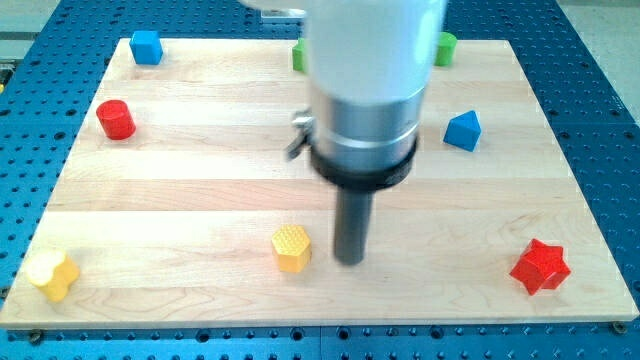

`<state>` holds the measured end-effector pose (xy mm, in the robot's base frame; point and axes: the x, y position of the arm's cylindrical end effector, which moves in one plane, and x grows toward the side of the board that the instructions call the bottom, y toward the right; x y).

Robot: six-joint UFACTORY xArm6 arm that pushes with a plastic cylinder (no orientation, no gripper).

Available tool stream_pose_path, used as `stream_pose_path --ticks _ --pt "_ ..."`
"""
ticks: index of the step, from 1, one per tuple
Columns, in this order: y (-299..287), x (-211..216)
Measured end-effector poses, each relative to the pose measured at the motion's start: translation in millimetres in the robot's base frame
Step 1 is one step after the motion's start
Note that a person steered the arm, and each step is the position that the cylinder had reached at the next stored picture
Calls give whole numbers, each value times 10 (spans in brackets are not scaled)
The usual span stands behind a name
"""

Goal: Move the triangle towards the center of the board

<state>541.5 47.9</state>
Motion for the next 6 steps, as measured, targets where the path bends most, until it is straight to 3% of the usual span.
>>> stream_pose_path --ticks 1,3,4,6 --pt "512 -463" --pt "2205 -1026" --pt "2107 -1496" --pt "838 -1477"
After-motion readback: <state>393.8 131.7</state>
